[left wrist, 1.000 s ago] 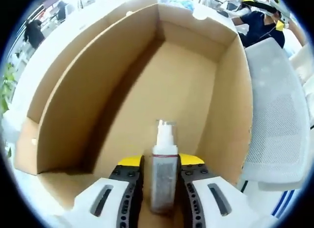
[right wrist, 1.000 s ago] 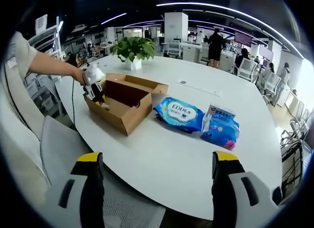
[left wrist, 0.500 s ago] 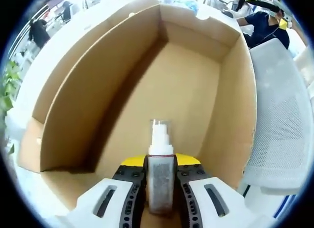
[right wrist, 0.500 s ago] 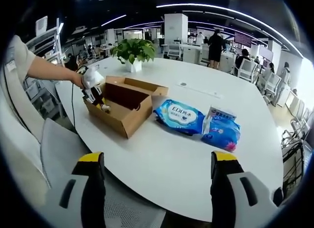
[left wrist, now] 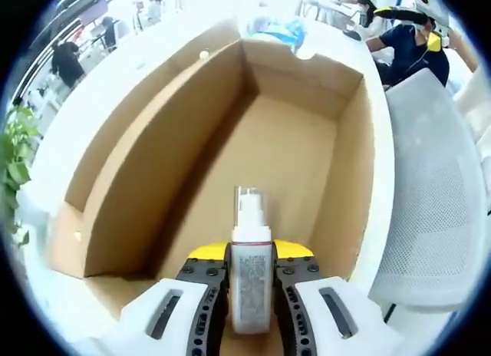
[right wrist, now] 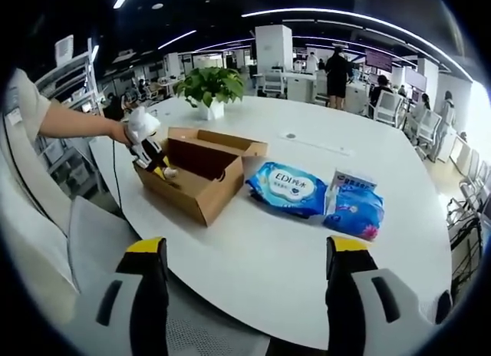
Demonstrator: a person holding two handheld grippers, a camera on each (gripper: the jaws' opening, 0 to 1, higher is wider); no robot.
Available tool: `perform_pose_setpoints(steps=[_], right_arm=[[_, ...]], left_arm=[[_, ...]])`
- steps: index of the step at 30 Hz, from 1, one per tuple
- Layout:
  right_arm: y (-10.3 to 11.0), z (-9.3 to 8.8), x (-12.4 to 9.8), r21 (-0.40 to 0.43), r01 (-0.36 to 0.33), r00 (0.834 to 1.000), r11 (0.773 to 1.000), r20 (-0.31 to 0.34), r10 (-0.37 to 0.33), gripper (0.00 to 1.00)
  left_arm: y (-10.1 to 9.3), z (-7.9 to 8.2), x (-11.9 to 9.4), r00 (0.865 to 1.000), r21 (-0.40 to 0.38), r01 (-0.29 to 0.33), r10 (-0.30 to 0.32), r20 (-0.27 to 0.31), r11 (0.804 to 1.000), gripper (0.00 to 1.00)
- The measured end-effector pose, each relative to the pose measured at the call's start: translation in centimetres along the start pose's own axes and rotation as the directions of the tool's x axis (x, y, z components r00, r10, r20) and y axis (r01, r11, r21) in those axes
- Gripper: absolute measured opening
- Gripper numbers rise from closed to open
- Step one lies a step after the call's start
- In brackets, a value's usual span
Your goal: Operate the shoe box by opening the lid, removing the specified soft item, and placing it in the target area until the item is outside and the box remains undamaged.
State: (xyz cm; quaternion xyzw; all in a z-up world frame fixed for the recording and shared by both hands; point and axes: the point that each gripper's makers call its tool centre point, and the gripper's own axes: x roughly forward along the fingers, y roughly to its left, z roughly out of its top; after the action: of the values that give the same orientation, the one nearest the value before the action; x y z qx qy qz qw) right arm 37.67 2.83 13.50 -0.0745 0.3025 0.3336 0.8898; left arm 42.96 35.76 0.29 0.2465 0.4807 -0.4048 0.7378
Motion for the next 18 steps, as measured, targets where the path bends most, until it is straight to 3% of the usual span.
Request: perform_pose_setpoints(steps=[18], right_arm=[[1.4,1.2,1.4,0.004,-0.062,0.998,0.998,0.019,0.062,0.71]], left_arm=[[-2.0,3.3,-2.5,0.997,0.079,0.008,-0.014,0.077,0.997,0.18]])
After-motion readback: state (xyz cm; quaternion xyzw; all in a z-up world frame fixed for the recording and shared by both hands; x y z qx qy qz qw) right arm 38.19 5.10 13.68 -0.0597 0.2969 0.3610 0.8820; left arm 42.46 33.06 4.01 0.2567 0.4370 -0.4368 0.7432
